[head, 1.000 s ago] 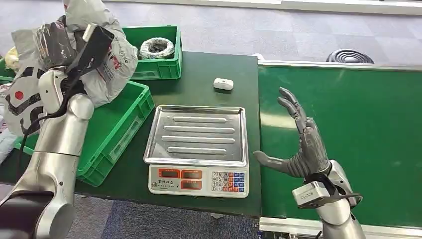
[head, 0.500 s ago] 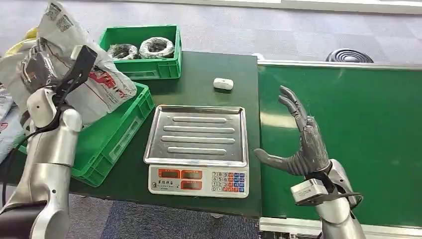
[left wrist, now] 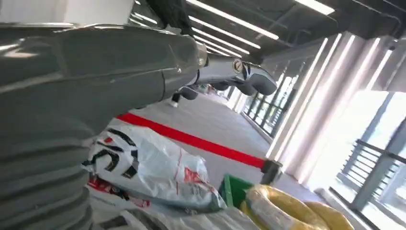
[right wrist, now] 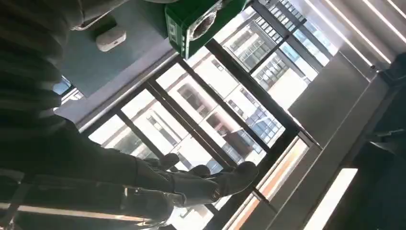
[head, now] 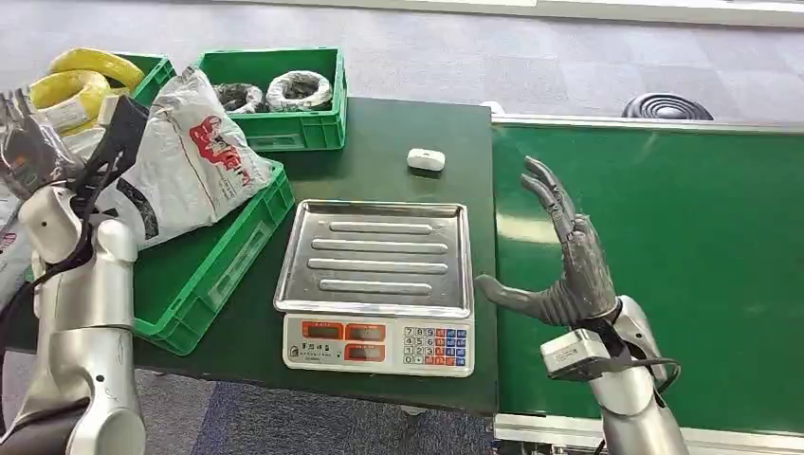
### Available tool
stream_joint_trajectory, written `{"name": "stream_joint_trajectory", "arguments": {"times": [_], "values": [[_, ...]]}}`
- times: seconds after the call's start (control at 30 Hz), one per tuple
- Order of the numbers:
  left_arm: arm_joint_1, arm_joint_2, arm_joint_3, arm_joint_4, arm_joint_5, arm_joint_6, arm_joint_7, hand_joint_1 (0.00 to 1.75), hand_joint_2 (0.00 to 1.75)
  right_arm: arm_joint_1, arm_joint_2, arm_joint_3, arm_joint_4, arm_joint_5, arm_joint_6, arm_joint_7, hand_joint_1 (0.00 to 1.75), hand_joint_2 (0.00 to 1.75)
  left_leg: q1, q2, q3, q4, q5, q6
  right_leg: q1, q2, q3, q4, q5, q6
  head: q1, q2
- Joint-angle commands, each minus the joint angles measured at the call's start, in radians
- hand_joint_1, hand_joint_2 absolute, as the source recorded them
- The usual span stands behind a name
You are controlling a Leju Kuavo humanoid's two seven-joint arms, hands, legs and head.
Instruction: Moved the parcel from conveyor to table for the left to box.
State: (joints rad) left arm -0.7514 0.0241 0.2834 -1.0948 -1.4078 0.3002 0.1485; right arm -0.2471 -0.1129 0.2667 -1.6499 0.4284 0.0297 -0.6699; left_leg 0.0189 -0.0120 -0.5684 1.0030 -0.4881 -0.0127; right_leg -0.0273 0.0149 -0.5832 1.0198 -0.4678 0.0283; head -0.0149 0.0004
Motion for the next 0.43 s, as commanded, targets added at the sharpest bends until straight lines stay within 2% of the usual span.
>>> {"name": "stream_joint_trajectory", "arguments": {"times": [0.03, 0.07, 0.13, 0.27, 0.3, 0.37, 0.43], "values": [[0.032, -0.052, 0.031, -0.068, 0.388, 0.028, -0.249, 0.00, 1.75, 0.052, 0.011, -0.014, 0.001, 0.007, -0.013, 0.000, 0.00, 1.75, 0.000, 0.000, 0.001, -0.002, 0.001, 0.001, 0.001, -0.002, 0.002, -0.002, 0.000, -0.002, 0.000, 0.000], [0.071, -0.064, 0.023, -0.137, 0.580, 0.046, -0.381, 0.00, 1.75, 0.071, 0.009, -0.020, -0.015, 0.007, -0.016, 0.002, 0.00, 1.75, 0.000, 0.001, 0.001, -0.002, 0.001, 0.001, 0.001, -0.002, 0.002, -0.003, 0.001, -0.003, 0.000, 0.000], [0.203, -0.078, -0.018, -0.333, 0.902, -0.014, -0.547, 0.00, 1.75, 0.105, 0.005, -0.031, -0.034, 0.004, -0.022, 0.007, 0.00, 1.75, 0.000, 0.001, 0.002, -0.003, 0.000, 0.001, 0.001, -0.002, 0.002, -0.003, 0.000, -0.003, 0.000, 0.000], [0.244, -0.081, -0.031, -0.387, 0.912, -0.010, -0.533, 0.00, 1.75, 0.111, 0.004, -0.034, -0.033, 0.004, -0.023, 0.007, 0.00, 1.75, 0.000, 0.002, 0.002, -0.002, -0.002, 0.001, 0.001, 0.000, 0.001, -0.002, 0.000, -0.002, 0.000, 0.000], [0.244, -0.076, -0.035, -0.390, 0.990, -0.043, -0.556, 0.00, 1.75, 0.108, 0.005, -0.035, -0.031, 0.003, -0.025, 0.009, 0.00, 1.75, 0.000, 0.003, 0.003, -0.003, -0.002, 0.001, 0.001, 0.000, 0.002, -0.003, 0.000, -0.003, 0.000, 0.000], [0.376, -0.046, -0.048, -0.525, 1.339, -0.221, -0.702, 0.00, 1.75, 0.119, -0.011, -0.052, -0.021, -0.035, -0.028, 0.062, 0.00, 1.75, 0.000, 0.003, 0.003, -0.005, 0.000, 0.001, 0.001, -0.001, 0.002, -0.004, 0.001, -0.004, 0.000, 0.000], [0.579, -0.024, -0.058, -0.693, 1.459, -0.321, -0.740, 0.00, 1.75, 0.166, -0.026, -0.096, 0.008, -0.230, 0.097, 0.141, 0.00, 1.75, 0.000, 0.004, 0.006, -0.008, 0.001, 0.001, 0.001, 0.001, 0.003, -0.008, 0.002, -0.005, 0.000, 0.000]]}}
